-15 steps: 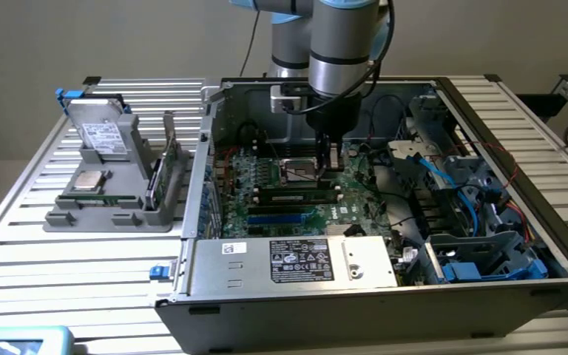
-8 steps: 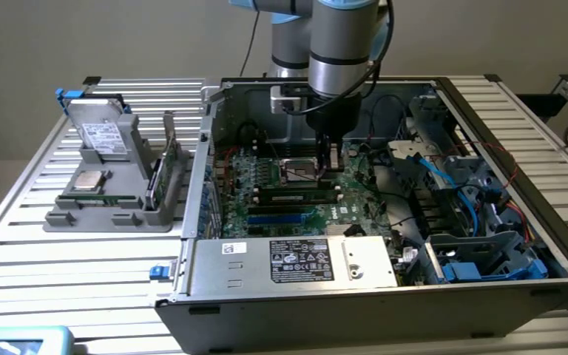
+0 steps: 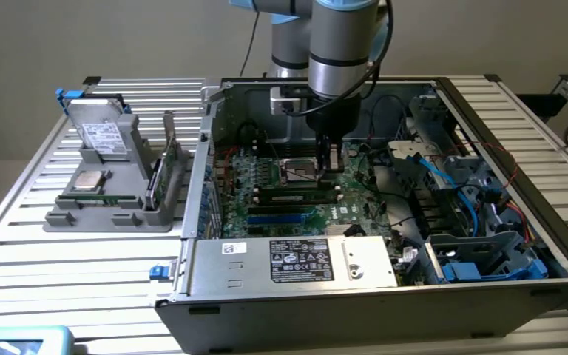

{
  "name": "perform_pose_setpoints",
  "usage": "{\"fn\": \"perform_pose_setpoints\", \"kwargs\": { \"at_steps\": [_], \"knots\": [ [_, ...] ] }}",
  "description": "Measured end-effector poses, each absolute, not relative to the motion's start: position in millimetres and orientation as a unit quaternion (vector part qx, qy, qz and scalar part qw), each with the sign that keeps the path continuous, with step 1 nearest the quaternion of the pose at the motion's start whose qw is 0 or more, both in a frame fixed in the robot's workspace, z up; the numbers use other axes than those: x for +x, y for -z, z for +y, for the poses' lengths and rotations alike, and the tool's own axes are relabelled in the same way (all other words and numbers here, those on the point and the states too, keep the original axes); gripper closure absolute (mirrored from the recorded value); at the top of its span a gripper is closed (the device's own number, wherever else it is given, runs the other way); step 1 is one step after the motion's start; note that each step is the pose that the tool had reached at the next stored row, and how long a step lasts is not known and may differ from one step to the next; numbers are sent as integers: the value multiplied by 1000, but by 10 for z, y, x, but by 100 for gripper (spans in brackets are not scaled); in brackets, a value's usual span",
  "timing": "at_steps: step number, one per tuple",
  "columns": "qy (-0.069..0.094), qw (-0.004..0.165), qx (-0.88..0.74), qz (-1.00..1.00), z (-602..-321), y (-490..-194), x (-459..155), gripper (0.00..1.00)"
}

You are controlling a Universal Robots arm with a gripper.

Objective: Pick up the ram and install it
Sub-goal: 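Press down the ram until it locks into place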

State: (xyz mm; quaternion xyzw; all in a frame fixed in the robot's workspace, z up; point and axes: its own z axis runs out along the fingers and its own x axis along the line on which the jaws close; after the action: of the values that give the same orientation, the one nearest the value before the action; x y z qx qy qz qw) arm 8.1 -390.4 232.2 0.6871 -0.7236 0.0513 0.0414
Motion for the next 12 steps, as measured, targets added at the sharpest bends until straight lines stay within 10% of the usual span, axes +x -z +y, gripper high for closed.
{"fn": "perform_pose_setpoints", "kwargs": {
  "at_steps": [12],
  "knots": [
    [-56, 37, 687, -724, -3904, -2279, 68, 89]
  ]
}}
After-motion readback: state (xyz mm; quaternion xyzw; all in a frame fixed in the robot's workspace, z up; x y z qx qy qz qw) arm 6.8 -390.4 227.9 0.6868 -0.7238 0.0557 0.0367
